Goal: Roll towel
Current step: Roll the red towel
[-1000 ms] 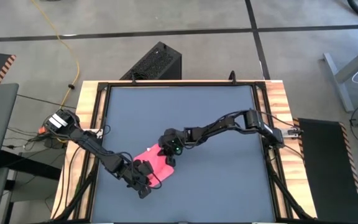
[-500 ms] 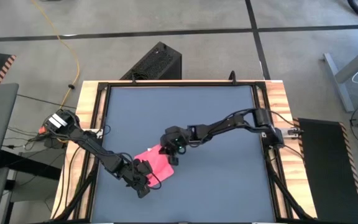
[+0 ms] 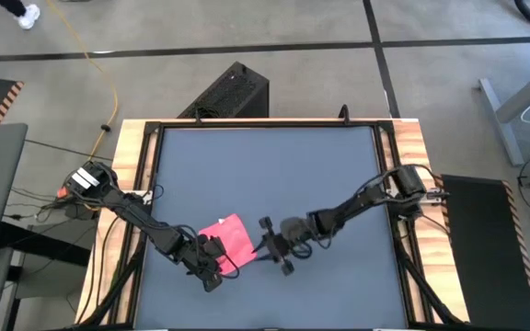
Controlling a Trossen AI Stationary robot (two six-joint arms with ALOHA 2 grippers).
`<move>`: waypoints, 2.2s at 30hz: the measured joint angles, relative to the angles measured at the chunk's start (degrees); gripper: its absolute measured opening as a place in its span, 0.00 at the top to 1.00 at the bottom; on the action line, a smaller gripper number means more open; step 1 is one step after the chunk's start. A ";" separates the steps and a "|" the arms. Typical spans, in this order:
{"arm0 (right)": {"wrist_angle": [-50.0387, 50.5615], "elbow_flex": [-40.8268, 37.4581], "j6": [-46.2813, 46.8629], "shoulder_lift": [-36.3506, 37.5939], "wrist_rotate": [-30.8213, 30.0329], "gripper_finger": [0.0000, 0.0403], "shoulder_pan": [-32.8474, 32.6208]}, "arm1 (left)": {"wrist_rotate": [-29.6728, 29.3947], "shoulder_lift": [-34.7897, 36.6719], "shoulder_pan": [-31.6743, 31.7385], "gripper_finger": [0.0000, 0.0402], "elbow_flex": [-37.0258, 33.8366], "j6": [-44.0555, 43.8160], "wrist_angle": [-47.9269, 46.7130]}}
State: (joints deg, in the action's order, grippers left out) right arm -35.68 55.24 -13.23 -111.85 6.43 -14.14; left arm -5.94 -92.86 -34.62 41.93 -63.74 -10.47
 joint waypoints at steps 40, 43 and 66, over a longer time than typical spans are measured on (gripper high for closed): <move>8.51 6.32 -17.83 -7.54 -11.98 0.52 -3.42 | 3.94 -0.13 1.26 1.00 -0.09 -0.57 1.08; 9.45 6.34 -16.41 -7.52 -11.01 0.52 -3.38 | 3.85 -0.13 1.26 1.00 -0.09 -0.57 1.06; 13.01 7.40 -5.64 -7.46 -6.86 0.94 -2.10 | 1.13 0.06 1.15 0.78 -0.11 0.66 2.24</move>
State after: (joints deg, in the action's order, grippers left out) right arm -22.67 62.65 -18.86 -119.31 -0.43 -16.24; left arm -4.81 -92.80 -33.47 41.82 -63.08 -8.23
